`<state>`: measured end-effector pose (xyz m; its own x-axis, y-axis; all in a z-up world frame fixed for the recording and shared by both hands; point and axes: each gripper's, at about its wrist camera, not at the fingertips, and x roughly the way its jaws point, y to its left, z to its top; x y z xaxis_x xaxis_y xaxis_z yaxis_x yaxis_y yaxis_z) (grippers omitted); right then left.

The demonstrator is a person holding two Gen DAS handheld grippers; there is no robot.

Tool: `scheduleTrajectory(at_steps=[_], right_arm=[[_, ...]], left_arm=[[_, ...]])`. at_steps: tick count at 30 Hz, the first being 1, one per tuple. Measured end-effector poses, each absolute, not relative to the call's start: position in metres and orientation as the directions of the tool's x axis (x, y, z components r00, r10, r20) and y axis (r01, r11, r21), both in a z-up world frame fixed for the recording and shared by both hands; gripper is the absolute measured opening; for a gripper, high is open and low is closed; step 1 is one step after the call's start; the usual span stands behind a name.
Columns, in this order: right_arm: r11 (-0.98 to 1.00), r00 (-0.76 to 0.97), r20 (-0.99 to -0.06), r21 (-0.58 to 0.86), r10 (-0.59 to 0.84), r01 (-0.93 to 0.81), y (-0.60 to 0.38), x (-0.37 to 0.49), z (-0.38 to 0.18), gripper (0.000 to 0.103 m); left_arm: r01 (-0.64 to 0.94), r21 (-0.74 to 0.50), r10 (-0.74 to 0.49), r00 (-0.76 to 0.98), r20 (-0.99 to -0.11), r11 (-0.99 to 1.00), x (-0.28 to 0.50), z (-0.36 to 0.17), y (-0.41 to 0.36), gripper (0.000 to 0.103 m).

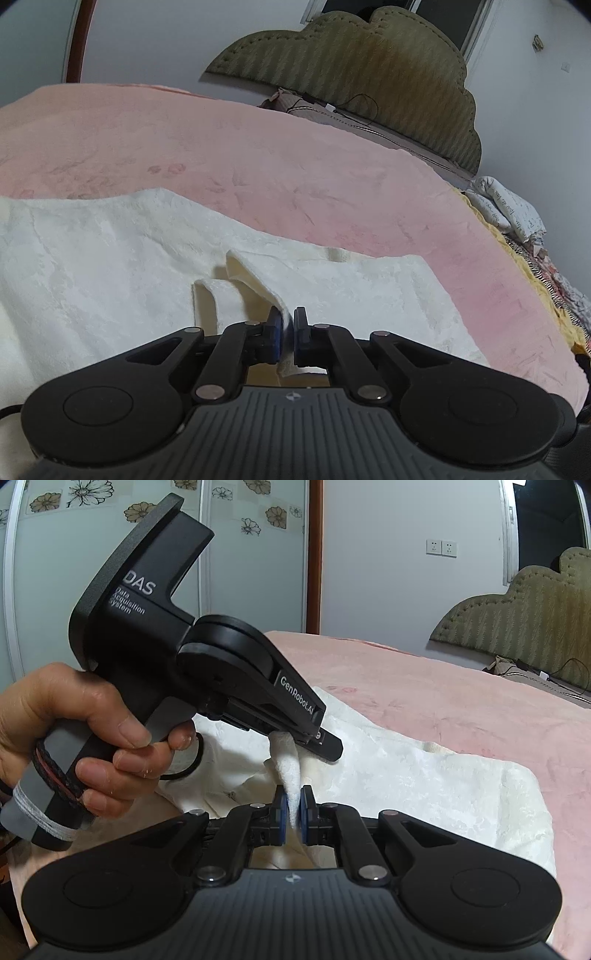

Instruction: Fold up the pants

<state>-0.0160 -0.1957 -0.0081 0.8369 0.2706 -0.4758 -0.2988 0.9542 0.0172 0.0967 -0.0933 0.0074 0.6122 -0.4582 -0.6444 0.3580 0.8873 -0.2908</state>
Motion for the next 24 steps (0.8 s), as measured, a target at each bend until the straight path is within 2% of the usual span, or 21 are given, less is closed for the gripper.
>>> scheduleTrajectory(at_steps=[6,11,15,19,22,24], right_arm=[[0.946,0.830,-0.469,0.045,0.303,-0.320,-0.188,-0.013,-0.006,0.007],[0.932,0.812,-0.474,0.061,0.341,-0.356,-0.177,-0.007,-0.010,0.007],[0.931,0.782,-0.518,0.082,0.346,-0.357,-0.173,-0.001,-0.020,0.007],[0.922,0.742,-0.558,0.126,0.372,-0.367,-0.187,-0.001,-0.014,0.009],[0.907,0.749,-0.519,0.158,0.412,-0.390,-0.219,-0.014,0.012,0.010],[0.936,0.805,-0.478,0.170,0.351,-0.308,-0.250,-0.017,0.027,0.010]], left_arm=[[0.357,-0.198,-0.398,0.673,-0.623,0.913,0.086,0.015,-0.085,0.004],[0.331,-0.141,-0.340,0.682,-0.647,0.933,0.087,0.008,-0.074,0.004],[0.330,-0.116,-0.315,0.651,-0.691,0.937,0.092,-0.008,-0.075,0.004],[0.350,-0.070,-0.301,0.667,-0.681,0.934,0.090,-0.012,-0.080,0.004],[0.355,-0.060,-0.299,0.672,-0.678,0.933,0.090,-0.015,-0.081,0.004],[0.353,-0.060,-0.298,0.673,-0.677,0.934,0.090,-0.015,-0.081,0.004]])
